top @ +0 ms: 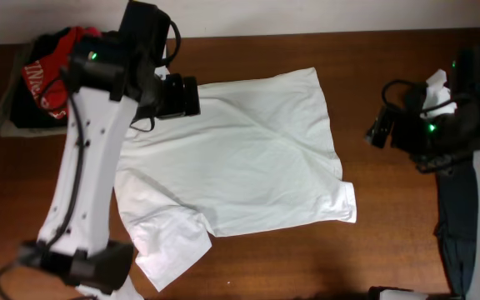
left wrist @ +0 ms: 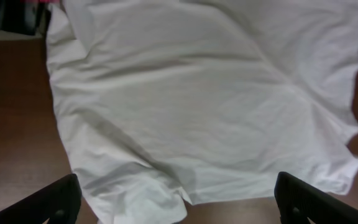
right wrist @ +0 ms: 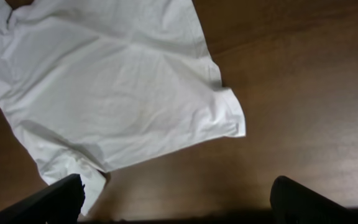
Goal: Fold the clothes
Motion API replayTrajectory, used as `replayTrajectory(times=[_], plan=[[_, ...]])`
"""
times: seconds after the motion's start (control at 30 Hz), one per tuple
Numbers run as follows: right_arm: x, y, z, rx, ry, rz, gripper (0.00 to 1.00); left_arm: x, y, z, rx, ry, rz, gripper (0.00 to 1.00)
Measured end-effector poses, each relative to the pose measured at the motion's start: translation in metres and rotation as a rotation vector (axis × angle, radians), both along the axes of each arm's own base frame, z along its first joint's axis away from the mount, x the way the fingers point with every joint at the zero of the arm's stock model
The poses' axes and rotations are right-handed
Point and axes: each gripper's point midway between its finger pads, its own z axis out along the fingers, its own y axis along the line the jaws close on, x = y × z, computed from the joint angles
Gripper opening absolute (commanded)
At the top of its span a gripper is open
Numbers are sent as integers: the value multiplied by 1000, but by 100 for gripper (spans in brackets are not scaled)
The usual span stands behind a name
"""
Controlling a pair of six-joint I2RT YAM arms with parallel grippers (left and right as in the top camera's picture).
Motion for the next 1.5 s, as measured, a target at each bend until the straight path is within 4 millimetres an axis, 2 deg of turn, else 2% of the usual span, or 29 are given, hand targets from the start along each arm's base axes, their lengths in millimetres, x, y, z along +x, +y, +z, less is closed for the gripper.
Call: replayTrajectory(times=[0.2,0.3,0.4,0.53,0.63,0.83,0.93,1.0,1.07,1.17,1.4,1.5], plan=[[-10,0,9,-18,-38,6,99,-40,3,41,24,-91,-5,99],[-20,1,11,-21,-55,7,99,-53,1,48,26,-115,-11,99],[-29,1,10,-25,-69,6,99,-63,0,43,38,-96,-16,99],[-27,1,-9,-24,-62,6,99,-69,6,16,81,-13,21,99],[-19,0,-44,-20,-22,9,99,-73,12,-11,118,52,59,99],[-1,9,-109,45,-1,29,99,-73,13,-36,110,32,84,99],[1,16,-132,91,7,41,99,-79,15,-56,122,68,85,99],[0,19,-145,109,19,45,99,-87,18,-80,142,130,100,99],[0,20,-152,119,21,49,99,-99,22,-100,163,195,117,99],[-1,22,-158,126,24,50,99,-112,23,-118,164,260,131,99],[7,22,-157,128,-7,54,99,-134,20,-161,143,371,136,98],[12,21,-157,125,-26,54,99,-146,22,-186,150,414,127,98]])
